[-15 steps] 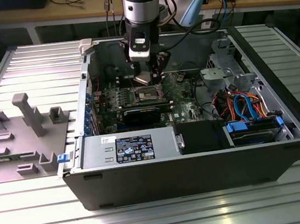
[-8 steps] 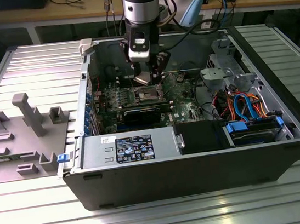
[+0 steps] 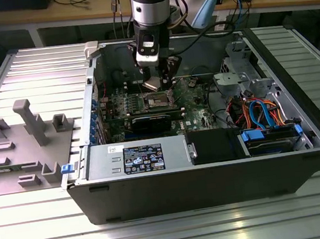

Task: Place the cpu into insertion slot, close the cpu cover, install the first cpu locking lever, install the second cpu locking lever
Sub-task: 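Place the cpu into insertion slot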

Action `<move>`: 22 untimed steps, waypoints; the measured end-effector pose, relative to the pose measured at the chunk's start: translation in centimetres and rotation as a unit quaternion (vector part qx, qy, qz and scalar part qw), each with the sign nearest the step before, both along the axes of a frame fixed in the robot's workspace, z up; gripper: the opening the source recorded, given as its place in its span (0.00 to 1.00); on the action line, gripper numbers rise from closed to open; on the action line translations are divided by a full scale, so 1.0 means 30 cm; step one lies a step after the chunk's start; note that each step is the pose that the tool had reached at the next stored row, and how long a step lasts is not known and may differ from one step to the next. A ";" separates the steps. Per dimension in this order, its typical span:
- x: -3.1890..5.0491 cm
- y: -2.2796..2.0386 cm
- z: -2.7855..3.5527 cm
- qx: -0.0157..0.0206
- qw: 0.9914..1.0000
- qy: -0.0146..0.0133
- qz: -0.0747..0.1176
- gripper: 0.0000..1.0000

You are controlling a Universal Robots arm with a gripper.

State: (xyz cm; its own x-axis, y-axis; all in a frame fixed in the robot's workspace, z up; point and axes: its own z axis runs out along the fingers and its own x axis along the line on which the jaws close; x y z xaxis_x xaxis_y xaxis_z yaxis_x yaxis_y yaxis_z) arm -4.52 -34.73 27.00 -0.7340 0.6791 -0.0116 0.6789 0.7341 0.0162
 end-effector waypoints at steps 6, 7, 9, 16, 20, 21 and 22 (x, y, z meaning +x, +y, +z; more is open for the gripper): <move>0.000 0.000 -0.001 0.000 1.000 0.000 -0.007 0.55; 0.000 0.000 -0.001 0.000 1.000 0.000 -0.008 0.55; 0.000 0.000 -0.001 0.000 1.000 0.000 -0.010 0.55; 0.000 0.000 -0.001 0.000 1.000 0.000 -0.014 0.55; 0.000 0.000 -0.001 0.000 1.000 0.000 -0.018 0.55; 0.000 0.000 -0.001 0.000 1.000 0.000 -0.018 0.55; 0.000 0.000 -0.001 0.000 1.000 0.000 -0.019 0.55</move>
